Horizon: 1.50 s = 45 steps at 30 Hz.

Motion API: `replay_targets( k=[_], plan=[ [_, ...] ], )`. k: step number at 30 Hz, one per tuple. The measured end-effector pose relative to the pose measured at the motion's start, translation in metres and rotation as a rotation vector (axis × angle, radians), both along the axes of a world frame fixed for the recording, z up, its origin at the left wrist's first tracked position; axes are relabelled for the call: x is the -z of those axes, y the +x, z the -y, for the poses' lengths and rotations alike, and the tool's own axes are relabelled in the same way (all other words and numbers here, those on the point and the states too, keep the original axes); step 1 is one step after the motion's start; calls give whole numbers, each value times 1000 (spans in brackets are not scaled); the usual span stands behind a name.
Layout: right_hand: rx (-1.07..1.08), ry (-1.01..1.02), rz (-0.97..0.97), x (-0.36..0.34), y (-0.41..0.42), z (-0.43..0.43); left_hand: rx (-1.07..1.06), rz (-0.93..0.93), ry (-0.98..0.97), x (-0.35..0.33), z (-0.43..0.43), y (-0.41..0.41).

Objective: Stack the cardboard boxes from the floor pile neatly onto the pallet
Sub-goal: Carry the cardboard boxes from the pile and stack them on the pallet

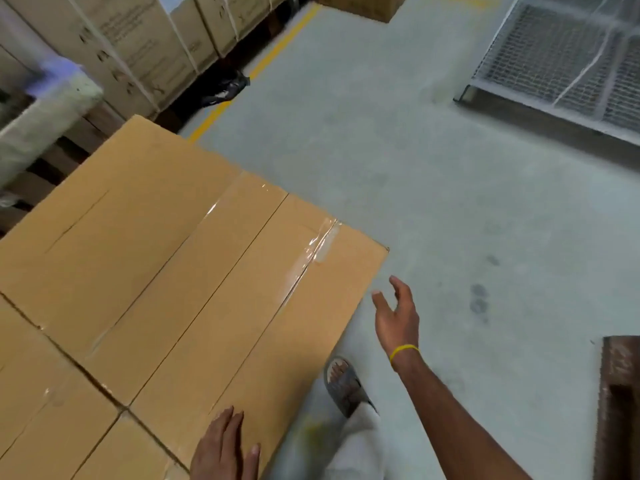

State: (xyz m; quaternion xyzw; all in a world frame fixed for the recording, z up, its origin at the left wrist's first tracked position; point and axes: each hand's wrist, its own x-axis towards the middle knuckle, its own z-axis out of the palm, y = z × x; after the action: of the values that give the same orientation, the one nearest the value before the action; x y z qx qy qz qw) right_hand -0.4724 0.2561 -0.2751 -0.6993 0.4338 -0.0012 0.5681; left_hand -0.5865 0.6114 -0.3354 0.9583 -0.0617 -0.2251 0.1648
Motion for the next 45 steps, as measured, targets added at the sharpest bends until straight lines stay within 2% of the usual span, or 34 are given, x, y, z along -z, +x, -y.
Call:
replay_targets(
  k=[1, 3, 8, 13, 20, 24, 28, 34, 37, 40, 42, 45],
  plan=[
    [-1, -60, 24, -1, 23, 14, -61, -28, -15, -9, 12, 12],
    [-23, -139, 77, -5, 68, 37, -124, 53, -18, -25, 35, 47],
    [-281, -126, 149, -20, 180, 58, -144, 174, -78, -48, 99, 177],
    [-616, 14, 90, -2, 287, 38, -219, 290, -48, -44, 140, 329],
    [-1028, 255, 48, 63, 394, -19, -332, 249, 91, -15, 167, 471],
    [-1089, 428, 14, 86, 414, -34, -454, 162, 122, 5, 178, 489],
    [-1101, 551, -8, 94, 410, -36, -518, 183, 137, 17, 182, 486],
    [-1105, 536, -2, 101, 405, -41, -533, 215, 150, 25, 187, 485],
    [-1115, 596, -55, 99, 408, -36, -546, 212, 155, 23, 189, 484],
    [-1037, 682, -153, 111, 412, -18, -577, 192, 158, 20, 194, 489],
    [-972, 631, -279, 129, 406, -1, -622, 189, 146, 16, 199, 491],
    [-1004, 553, -470, 165, 386, 23, -679, 194, 106, 14, 214, 485]
  ],
)
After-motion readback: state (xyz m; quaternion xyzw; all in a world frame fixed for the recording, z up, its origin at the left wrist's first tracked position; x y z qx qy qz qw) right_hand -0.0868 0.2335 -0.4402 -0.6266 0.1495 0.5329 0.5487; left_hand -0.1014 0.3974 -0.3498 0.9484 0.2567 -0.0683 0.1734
